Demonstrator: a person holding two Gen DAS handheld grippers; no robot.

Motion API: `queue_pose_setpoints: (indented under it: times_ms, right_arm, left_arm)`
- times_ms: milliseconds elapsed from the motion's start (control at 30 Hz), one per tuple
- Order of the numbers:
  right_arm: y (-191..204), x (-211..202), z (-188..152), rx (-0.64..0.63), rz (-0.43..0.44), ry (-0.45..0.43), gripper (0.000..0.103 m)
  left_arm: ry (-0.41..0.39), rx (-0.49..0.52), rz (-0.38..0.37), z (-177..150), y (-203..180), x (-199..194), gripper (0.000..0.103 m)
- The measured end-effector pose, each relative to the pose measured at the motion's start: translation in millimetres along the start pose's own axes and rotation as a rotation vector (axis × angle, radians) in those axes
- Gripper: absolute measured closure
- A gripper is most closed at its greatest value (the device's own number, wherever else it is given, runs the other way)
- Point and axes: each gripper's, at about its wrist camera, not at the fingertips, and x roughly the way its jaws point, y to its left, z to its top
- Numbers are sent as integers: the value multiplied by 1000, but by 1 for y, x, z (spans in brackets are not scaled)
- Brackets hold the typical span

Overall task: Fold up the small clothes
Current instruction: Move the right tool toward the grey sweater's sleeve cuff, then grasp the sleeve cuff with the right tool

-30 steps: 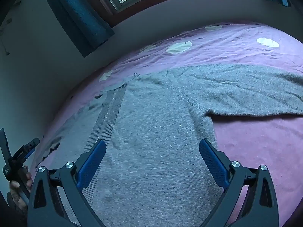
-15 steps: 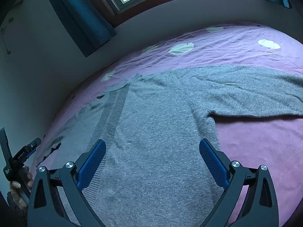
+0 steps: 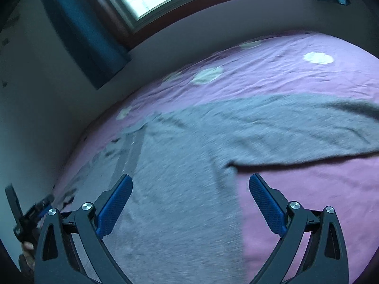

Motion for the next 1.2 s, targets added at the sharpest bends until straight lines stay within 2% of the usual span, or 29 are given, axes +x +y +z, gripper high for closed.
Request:
queue_pose_setpoints:
  times_ms: [100, 233, 333, 433, 467, 533, 567, 600, 967, 1033, 1100, 1133, 1200]
  right_arm:
    - [-39, -15, 16, 96, -23, -34, 5]
    - [-116, -46, 31, 322, -75, -92, 5]
    - [-183, -71, 26, 531, -98, -130, 5]
    - [-231, -90, 15, 669, -126, -167, 6]
    - [-243, -94, 11, 701, -138, -175, 7]
    - [-261, -96, 3, 742, -139, -178, 21]
    - [-265, -96, 2, 748, -148, -177, 34]
    - [-266, -94, 3, 750, -148, -179, 39]
    - [-280, -78, 25, 738, -189, -250, 40]
    - [-282, -79, 26, 746, -207, -271, 45]
    - [-286, -82, 21, 794, -221, -299, 56]
    - [-288, -79, 20, 806, -225, -297, 59]
    - [-283, -74, 25, 747, -243, -258, 67]
  left_arm:
    - [-6, 21, 7, -2, -2, 2, 2]
    - [13, 6, -2, -3, 1, 7, 2]
    - [23, 4, -1, -4, 1, 10, 2]
    - [26, 7, -1, -6, 2, 12, 2]
    - [28, 8, -1, -7, 3, 13, 2]
    - [34, 7, -4, -8, 3, 15, 2]
    - [36, 7, -4, -9, 3, 16, 2]
    - [40, 8, -5, -10, 2, 17, 2]
    - [70, 24, -3, -18, -2, 25, 2]
    - [67, 25, -6, -18, -2, 24, 2]
    - [68, 23, -7, -18, -2, 24, 2]
    - [68, 20, -9, -18, -2, 24, 2]
    - [71, 16, -15, -18, -2, 23, 2]
